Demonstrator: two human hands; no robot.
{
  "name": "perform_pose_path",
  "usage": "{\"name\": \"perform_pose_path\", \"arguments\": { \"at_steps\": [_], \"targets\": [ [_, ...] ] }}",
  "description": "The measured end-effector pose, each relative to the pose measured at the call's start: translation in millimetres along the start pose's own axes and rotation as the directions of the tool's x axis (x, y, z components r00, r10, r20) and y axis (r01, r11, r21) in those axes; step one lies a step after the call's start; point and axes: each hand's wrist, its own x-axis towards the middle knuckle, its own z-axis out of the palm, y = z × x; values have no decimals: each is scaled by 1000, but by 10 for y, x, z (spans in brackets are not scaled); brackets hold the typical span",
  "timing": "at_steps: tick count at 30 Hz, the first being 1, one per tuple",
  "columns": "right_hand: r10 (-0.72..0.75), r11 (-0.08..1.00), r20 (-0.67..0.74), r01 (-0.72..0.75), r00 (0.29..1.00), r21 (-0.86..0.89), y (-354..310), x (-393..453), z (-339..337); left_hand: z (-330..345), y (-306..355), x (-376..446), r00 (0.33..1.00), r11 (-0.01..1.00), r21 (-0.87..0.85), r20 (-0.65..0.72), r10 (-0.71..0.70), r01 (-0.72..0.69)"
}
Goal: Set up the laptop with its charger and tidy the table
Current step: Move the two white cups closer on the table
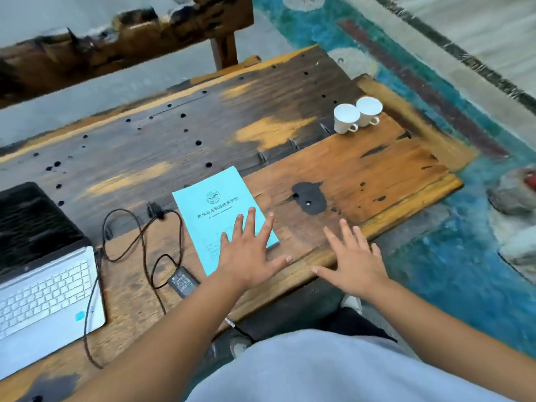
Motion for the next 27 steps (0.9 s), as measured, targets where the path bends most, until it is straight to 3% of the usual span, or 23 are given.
{"name": "perform_pose_path", "arguments": {
  "at_steps": [8, 16, 27],
  "targets": [
    [36, 999, -6, -36, 999, 25, 1221, 197, -183, 113, 1131, 540, 999, 999, -36, 37, 19, -18],
    [-50, 998, 66, 51, 997, -21, 2393, 678, -486, 236, 2322, 1230, 994, 997, -17, 91, -68, 70],
    [-100, 994, 53, 103, 994, -37, 3092, 1048, -979, 89, 2835, 1665, 990, 992, -37, 81, -114, 118]
  ]
}}
